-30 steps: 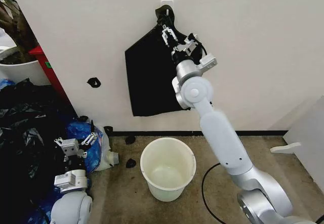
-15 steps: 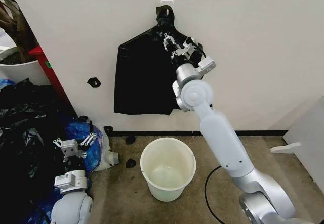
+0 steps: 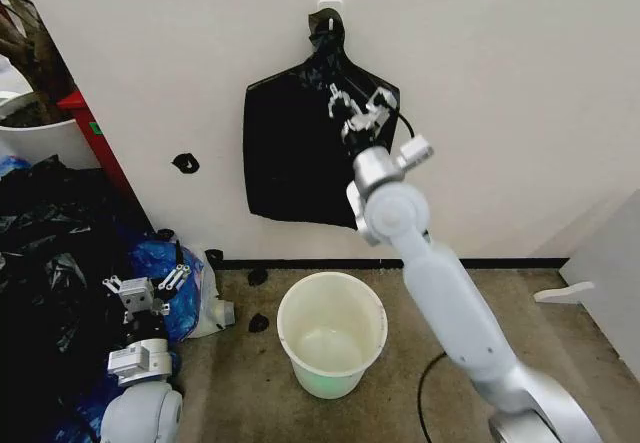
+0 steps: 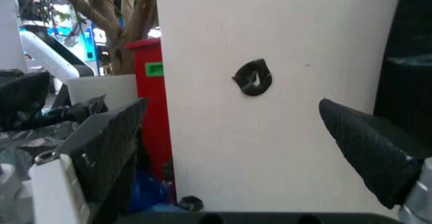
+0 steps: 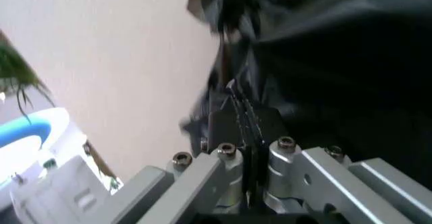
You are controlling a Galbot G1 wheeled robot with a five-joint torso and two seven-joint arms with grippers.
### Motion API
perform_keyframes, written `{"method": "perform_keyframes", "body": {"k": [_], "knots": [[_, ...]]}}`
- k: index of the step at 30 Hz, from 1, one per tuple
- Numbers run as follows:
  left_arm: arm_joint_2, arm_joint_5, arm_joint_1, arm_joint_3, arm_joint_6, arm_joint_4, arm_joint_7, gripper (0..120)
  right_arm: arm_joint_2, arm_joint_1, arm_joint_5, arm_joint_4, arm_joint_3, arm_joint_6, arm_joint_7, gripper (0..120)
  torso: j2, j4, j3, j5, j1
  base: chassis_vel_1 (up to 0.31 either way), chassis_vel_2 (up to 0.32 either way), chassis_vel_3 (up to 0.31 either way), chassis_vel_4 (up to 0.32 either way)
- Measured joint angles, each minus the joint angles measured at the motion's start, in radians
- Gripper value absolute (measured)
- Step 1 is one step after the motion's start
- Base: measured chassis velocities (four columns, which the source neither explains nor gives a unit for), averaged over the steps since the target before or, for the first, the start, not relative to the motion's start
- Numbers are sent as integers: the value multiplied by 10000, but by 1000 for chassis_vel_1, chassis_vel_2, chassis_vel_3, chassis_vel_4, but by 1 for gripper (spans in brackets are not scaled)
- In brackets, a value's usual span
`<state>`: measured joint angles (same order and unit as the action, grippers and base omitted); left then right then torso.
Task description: Place the garbage bag over the trash bin.
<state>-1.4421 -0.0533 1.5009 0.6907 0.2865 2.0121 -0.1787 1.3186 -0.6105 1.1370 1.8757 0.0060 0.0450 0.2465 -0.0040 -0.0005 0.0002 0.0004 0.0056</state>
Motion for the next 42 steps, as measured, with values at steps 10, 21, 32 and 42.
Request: {"method": "perform_keyframes", "body": {"k": [10,21,32,42], "knots": [[38,58,-91,-249,23,-43,24,100,-1543,-3595,-1771,1138,-23,460,-1165,0,0,0,-1,0,0,0,0,0,0],[-42,229,112,-335,170,101,60,100,-1984,-5758,-5042,682,-33,1651,-3021,0,1,2,-2,-1,-1,0,0,0,0],[32,253,406,-191,276,290,46,100,-1882,-6438,-8190,-808,623,3432,-5655,0,1,2,0,-1,0,0,0,0,0],[41,246,329,-244,322,170,43,100,-1666,-6414,-8891,-1250,1167,4143,-5805,0,1,2,0,-1,0,0,0,0,0]]}}
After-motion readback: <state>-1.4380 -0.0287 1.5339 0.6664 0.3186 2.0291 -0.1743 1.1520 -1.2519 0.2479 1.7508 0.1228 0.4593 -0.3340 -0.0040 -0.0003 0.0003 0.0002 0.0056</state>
